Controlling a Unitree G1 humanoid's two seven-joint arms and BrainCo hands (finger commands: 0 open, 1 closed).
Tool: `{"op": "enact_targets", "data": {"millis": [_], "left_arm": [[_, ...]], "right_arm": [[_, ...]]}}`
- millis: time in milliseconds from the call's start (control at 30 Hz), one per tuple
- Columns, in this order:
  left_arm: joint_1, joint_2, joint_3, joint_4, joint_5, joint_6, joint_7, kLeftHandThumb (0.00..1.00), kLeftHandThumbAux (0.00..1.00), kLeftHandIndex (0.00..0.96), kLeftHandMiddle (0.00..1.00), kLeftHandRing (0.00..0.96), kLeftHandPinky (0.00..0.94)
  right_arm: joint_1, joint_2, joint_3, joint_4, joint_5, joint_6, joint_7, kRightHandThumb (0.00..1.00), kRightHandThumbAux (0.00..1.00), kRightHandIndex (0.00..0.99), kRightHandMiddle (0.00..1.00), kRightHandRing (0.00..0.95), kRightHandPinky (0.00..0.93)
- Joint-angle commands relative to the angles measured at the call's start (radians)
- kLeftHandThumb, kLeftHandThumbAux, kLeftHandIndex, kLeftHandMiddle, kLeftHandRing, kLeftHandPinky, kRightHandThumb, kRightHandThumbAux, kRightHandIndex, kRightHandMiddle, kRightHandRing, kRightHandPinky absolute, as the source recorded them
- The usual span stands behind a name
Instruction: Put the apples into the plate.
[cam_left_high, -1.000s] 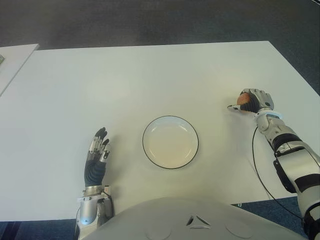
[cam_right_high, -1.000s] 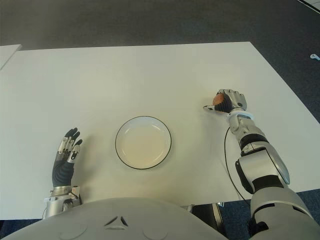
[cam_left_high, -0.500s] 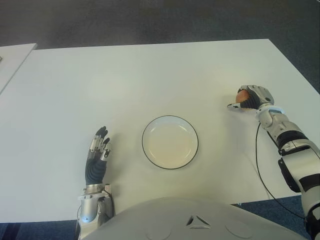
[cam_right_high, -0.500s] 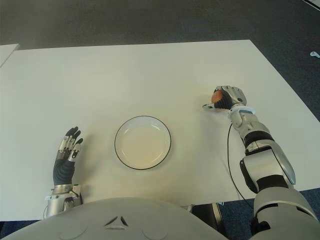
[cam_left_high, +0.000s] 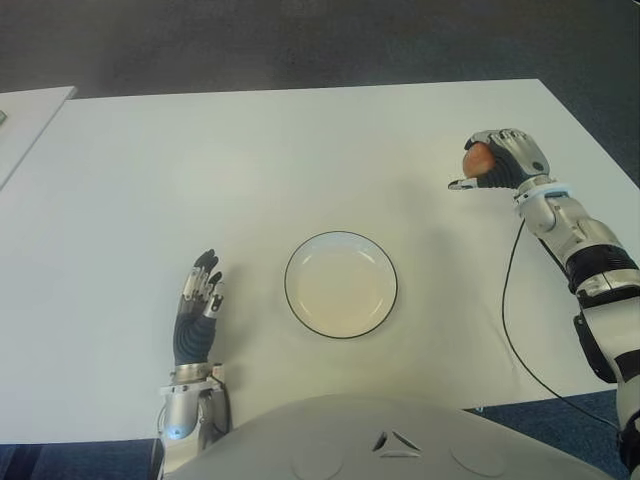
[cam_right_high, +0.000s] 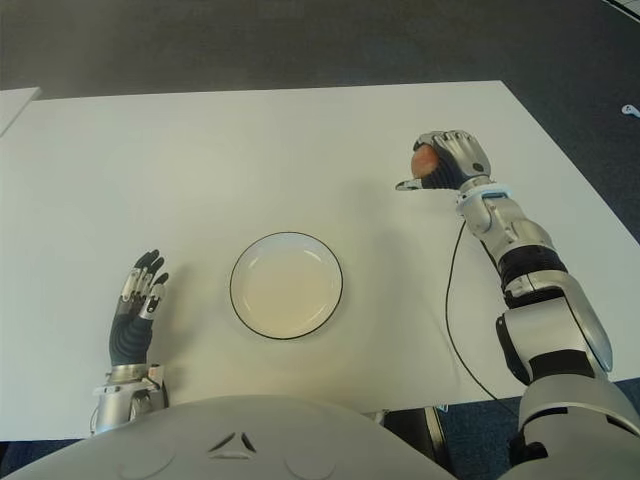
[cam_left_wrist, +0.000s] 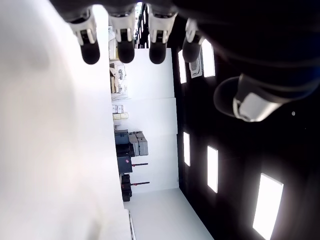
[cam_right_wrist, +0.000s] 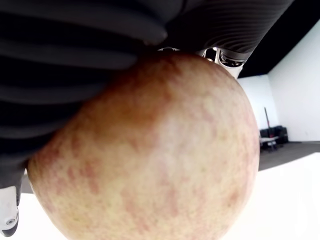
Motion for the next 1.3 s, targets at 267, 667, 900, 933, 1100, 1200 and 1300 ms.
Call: {"op": "enact_targets", "data": {"millis": [267,667,900,933,1100,1200,1300], "left_arm": [[-0.013,-0.016,-0.004,0.034,0.023,0.012,0.01,0.0,0.418,0.0,0.006,0.0,0.0],[-0.019,-0.019,-0.001,0.045,0.027,0.007,0.009,0.0,0.418,0.0,0.006,0.0,0.0],[-0.02,-0.02,-0.001,0.049,0.028,0.004,0.009,0.0,0.418,0.0,0.006,0.0,0.0],[-0.02,-0.021,-0.002,0.05,0.029,0.003,0.009,0.0,0.418,0.0,0.006,0.0,0.0],[-0.021,-0.024,-0.003,0.054,0.033,-0.001,0.012,0.0,0.418,0.0,0.006,0.0,0.0],[-0.022,-0.028,-0.005,0.058,0.038,-0.004,0.015,0.0,0.418,0.0,0.006,0.0,0.0],[-0.022,-0.033,-0.009,0.059,0.046,-0.005,0.02,0.0,0.418,0.0,0.006,0.0,0.0]], "right_arm": [[0.003,-0.012,-0.058,-0.139,0.011,-0.004,0.068,0.856,0.677,0.4,0.537,0.854,0.819],[0.101,0.056,-0.081,-0.398,0.005,0.033,0.135,0.857,0.677,0.4,0.536,0.86,0.833],[0.17,0.11,-0.072,-0.575,-0.023,0.085,0.188,0.857,0.676,0.4,0.531,0.855,0.815],[0.178,0.121,-0.067,-0.595,-0.027,0.088,0.198,0.857,0.676,0.401,0.53,0.854,0.809],[0.199,0.211,-0.019,-0.696,-0.052,0.11,0.256,0.857,0.675,0.404,0.525,0.839,0.731],[0.216,0.247,0.005,-0.751,-0.057,0.095,0.283,0.857,0.675,0.405,0.523,0.832,0.703],[0.235,0.273,0.042,-0.812,-0.073,0.059,0.301,0.858,0.674,0.406,0.524,0.834,0.748]]}}
